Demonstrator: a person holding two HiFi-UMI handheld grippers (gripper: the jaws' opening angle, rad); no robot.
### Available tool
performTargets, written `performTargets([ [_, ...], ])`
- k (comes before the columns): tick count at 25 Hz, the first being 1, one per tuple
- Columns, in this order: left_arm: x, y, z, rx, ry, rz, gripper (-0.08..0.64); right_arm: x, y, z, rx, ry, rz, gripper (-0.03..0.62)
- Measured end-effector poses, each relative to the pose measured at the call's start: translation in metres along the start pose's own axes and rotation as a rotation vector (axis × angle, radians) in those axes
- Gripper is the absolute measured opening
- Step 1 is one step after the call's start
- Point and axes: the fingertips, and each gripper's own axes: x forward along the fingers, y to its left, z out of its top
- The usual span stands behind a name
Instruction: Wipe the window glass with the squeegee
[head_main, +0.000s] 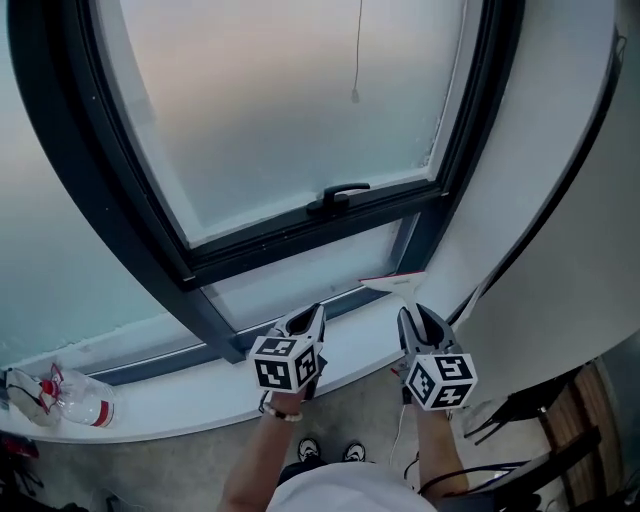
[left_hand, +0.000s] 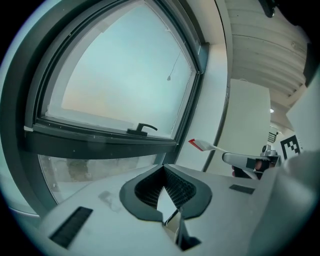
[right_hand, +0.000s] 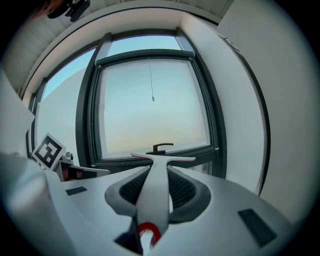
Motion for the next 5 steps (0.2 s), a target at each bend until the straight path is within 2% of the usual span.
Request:
performTargets([
  [5,-0.0099,0.0013,-0.0036,0.007,0.002,0.012,0.0,-0.0039,0.0049,-0.0003,0.002,-0.008,0.004,0.091],
])
